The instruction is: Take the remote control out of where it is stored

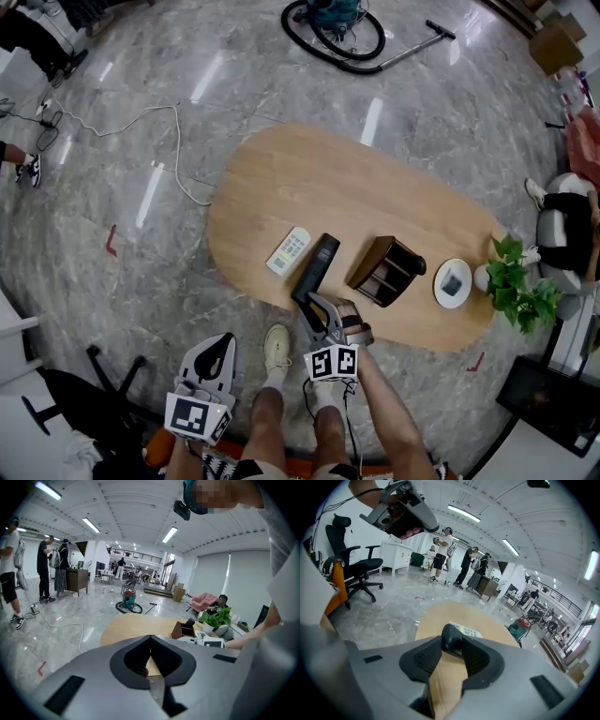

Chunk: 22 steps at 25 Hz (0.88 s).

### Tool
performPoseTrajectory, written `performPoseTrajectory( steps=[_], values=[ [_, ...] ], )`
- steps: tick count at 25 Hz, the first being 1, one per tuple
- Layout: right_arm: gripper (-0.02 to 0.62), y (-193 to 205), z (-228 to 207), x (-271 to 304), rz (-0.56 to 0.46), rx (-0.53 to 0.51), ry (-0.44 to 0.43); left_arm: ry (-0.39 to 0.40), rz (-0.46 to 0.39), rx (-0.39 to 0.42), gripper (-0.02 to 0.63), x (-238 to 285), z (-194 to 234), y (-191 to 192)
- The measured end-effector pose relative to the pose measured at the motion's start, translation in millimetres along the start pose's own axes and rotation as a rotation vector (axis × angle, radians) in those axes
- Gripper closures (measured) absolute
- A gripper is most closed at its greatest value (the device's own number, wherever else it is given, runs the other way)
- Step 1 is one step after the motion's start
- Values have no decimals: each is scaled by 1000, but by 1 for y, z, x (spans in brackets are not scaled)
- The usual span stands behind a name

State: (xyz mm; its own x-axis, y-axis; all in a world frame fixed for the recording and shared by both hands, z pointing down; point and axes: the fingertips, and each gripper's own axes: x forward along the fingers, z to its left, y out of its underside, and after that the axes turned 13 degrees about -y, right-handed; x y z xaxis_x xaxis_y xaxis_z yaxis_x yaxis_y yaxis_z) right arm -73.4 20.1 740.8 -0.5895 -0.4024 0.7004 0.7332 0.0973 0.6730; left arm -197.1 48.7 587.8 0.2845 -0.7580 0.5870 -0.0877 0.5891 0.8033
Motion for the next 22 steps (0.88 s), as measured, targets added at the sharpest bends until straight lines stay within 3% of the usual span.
performPoseTrajectory(
  steps=[12,22],
  values=[
    [462,11,11,17,34,-49,-11,2,5,-6,600,4,5,5],
    [459,28,26,35,40,8,-53,-16,12,-17,600,2,11,8]
  ],
)
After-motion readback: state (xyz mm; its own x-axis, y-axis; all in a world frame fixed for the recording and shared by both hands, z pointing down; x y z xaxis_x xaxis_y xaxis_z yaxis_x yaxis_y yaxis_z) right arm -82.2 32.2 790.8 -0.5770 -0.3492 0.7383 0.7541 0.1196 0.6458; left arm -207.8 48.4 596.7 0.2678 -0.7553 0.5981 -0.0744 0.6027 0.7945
